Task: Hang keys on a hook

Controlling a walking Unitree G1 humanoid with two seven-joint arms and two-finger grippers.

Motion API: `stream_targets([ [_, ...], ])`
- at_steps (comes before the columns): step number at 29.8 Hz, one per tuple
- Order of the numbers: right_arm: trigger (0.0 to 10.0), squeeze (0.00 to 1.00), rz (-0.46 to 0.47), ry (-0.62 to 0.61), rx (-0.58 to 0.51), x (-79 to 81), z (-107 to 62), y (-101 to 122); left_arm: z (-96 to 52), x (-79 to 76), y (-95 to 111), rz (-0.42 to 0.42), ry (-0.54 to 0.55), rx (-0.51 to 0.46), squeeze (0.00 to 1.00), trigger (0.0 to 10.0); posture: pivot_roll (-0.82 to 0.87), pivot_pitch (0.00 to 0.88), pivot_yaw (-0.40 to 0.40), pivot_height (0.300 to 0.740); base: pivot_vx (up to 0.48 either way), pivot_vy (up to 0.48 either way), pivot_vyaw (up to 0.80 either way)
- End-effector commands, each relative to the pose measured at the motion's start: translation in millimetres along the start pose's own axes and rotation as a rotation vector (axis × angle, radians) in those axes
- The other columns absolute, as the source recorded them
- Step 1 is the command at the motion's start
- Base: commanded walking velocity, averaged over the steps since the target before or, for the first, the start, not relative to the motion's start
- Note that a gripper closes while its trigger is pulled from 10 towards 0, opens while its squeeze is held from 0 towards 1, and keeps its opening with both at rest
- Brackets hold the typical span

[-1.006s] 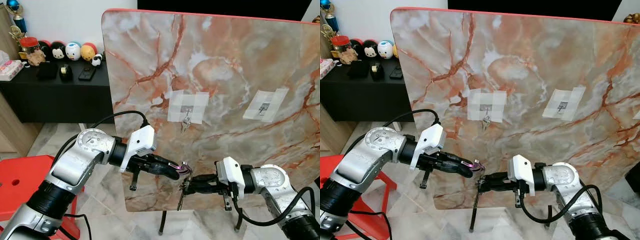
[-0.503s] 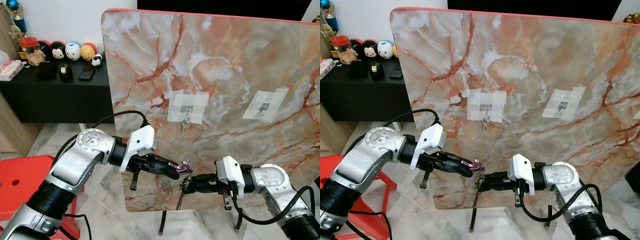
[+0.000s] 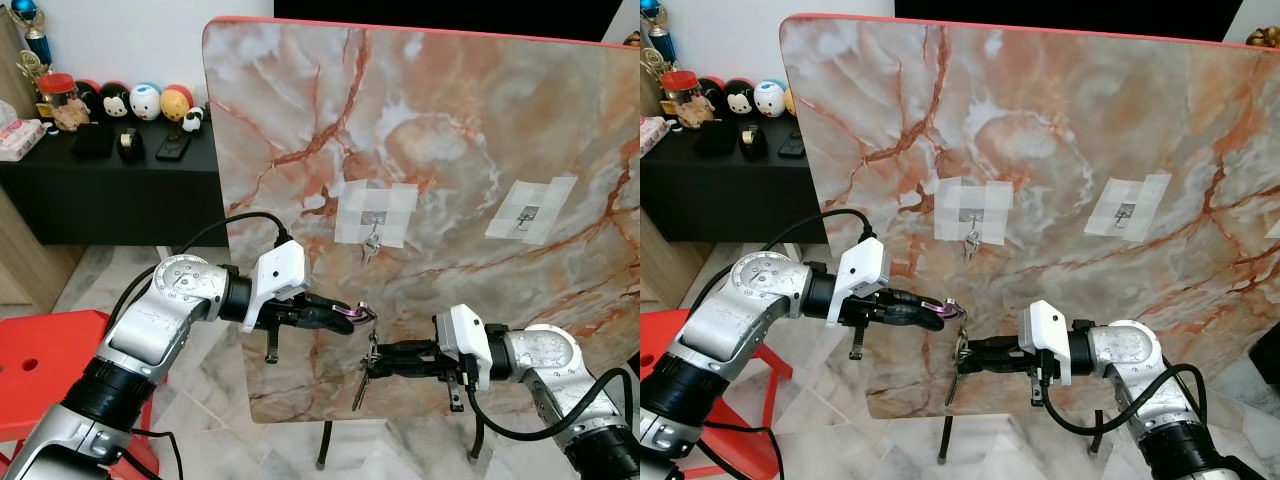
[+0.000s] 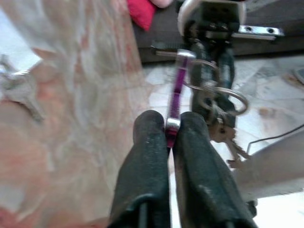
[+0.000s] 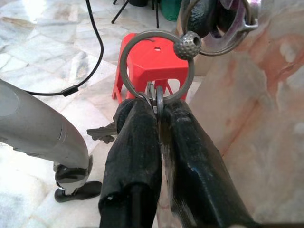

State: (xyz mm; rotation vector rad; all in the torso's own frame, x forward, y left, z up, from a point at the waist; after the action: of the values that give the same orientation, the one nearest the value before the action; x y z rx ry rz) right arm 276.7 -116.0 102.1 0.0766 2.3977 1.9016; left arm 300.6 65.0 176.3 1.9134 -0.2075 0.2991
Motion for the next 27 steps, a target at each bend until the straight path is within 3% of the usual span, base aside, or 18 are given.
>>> stream_targets([
  [1, 0.0, 0.00, 0.006, 0.003, 0.012, -0.5, -1.8, -1, -8.1, 8.8, 6, 0.035, 0.037, -0.006, 1.00, 10.0, 0.05, 0.000, -0.120, 0.740, 0.000, 0.000, 0.00],
  [6, 0.0, 0.00, 0.004, 0.000, 0.019, -0.8, -2.3, -2, -18.3, 10.3, 1, 0.030, 0.050, 0.021, 1.00, 10.0, 0.04, 0.000, -0.122, 0.740, 0.000, 0.000, 0.00],
  [12, 0.0, 0.00, 0.011, -0.016, 0.023, -2.1, -8.9, -3, -49.7, 12.9, -16, 0.009, 0.082, 0.126, 1.00, 10.0, 0.05, 0.000, -0.122, 0.740, 0.000, 0.000, 0.00],
  [20, 0.0, 0.00, 0.002, -0.055, 0.002, -6.0, -6.0, -1, -45.4, 14.2, -22, -0.005, 0.181, 0.100, 1.00, 10.0, 0.05, 0.000, -0.129, 0.740, 0.000, 0.000, 0.00],
  [26, 0.0, 0.00, -0.052, -0.270, -0.057, -32.8, -9.3, 11, -39.8, 19.6, -33, -0.029, 0.349, 0.064, 1.00, 10.0, 0.05, 0.000, -0.128, 0.740, 0.000, 0.000, 0.00],
  [27, 0.0, 0.00, -0.053, -0.315, -0.079, -37.6, -10.1, 14, -38.5, 19.1, -37, -0.039, 0.379, 0.063, 0.95, 10.0, 0.05, 0.000, -0.128, 0.740, 0.000, 0.000, 0.00],
])
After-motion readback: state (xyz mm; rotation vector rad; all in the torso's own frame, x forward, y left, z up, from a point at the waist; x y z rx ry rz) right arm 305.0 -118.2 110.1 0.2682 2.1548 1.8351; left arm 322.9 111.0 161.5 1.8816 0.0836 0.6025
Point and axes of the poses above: a point about 5 cm out from each wrist's last joint towards the gripper, its own z axis pointing out of the wrist towards the gripper, its own y axis along the axis of the wrist's last joint, x = y × z, the point moved 5 cm from there along z, pointing out of the wrist towards the gripper, and after that the axes turned 4 degrees about z, right-handed, at the moved point
